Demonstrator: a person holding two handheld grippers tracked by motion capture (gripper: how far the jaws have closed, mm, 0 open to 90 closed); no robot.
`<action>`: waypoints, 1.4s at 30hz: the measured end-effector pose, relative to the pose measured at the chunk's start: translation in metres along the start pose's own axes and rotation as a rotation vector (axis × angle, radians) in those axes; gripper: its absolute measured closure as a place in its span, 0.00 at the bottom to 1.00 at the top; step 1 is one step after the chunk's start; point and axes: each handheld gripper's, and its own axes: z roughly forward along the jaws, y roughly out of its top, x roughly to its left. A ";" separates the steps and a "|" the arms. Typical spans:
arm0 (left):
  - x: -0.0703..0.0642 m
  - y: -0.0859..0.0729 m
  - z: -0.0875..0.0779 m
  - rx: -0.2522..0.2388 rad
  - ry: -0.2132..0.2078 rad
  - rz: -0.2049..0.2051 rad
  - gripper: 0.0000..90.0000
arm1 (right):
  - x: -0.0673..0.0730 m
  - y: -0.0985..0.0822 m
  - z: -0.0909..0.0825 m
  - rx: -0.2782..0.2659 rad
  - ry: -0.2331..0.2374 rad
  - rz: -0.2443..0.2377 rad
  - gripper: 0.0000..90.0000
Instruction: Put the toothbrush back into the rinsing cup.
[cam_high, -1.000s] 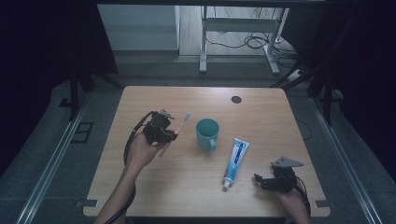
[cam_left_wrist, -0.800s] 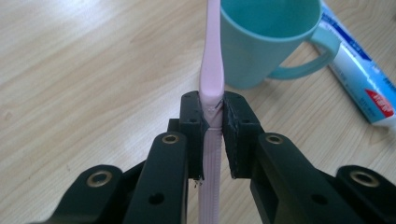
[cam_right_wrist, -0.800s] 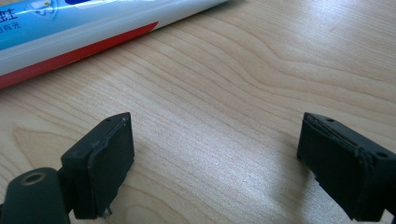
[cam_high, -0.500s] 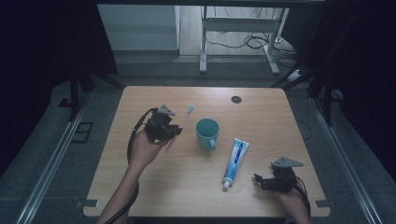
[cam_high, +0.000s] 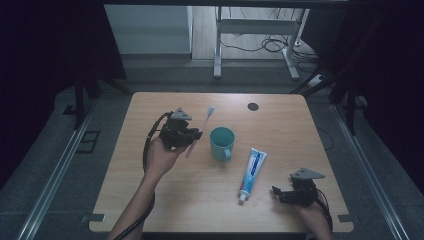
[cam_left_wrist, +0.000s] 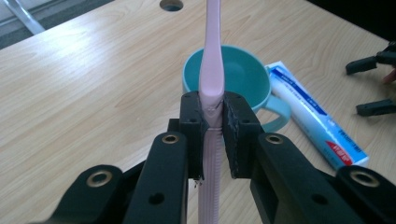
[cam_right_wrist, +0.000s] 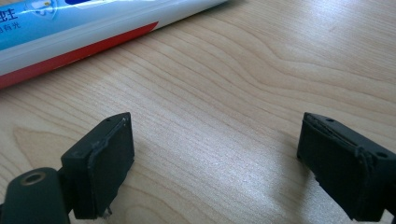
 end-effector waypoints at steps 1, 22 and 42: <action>-0.001 0.001 0.000 -0.002 0.001 0.002 0.88 | 0.000 0.000 0.000 0.000 0.000 0.001 0.12; -0.011 0.022 0.016 -0.060 -0.014 0.013 0.88 | 0.000 0.000 0.000 0.000 0.000 0.000 0.12; -0.015 0.042 0.034 -0.097 -0.023 0.006 0.88 | 0.000 0.000 0.000 0.000 0.001 0.000 0.12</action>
